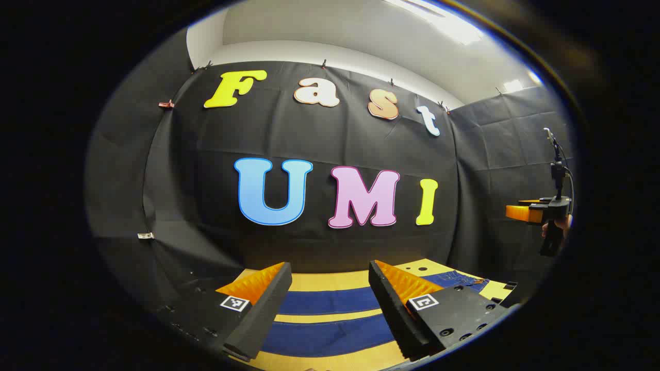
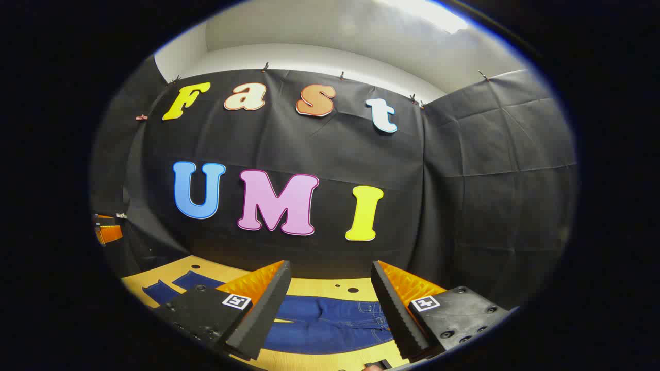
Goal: Grasp the waist and the cuffs of the jeans and fold them to make the two legs overlap; first hold the waist and fold one-third of the jeans toward the cuffs, then hold the cuffs and fold the remaining one-third in the same direction to finish folding.
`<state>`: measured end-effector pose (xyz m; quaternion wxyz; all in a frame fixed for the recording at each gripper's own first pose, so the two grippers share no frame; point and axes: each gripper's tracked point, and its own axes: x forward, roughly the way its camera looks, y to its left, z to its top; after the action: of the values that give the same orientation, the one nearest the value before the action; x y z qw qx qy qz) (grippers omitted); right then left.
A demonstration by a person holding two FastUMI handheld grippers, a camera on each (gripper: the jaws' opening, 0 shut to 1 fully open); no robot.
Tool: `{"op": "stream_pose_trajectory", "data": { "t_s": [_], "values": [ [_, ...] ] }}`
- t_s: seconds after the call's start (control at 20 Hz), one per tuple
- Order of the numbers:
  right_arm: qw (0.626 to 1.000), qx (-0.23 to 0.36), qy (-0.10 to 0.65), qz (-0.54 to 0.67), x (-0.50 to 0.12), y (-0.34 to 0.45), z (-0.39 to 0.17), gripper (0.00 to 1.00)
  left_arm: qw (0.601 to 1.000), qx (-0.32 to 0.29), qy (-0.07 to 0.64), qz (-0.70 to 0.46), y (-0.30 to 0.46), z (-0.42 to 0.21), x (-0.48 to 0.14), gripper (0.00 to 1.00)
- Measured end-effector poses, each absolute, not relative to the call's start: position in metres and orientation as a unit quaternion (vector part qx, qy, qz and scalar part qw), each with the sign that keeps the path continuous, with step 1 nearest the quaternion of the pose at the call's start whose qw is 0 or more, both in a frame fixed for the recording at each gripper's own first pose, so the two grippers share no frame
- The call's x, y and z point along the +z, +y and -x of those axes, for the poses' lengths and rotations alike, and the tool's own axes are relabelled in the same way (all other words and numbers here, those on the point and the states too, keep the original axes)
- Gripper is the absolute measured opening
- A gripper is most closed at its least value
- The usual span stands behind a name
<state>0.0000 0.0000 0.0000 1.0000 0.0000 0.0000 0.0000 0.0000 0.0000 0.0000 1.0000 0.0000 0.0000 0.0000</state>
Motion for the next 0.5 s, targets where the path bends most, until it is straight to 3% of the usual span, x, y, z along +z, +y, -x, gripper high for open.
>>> {"op": "stream_pose_trajectory", "data": {
  "t_s": [0.5],
  "values": [
    [1.000,-0.011,-0.013,0.012,0.005,-0.005,0.003,0.94,0.999,0.027,0.007,0.021,0.034,0.008,-0.008,0.96]
  ]
}}
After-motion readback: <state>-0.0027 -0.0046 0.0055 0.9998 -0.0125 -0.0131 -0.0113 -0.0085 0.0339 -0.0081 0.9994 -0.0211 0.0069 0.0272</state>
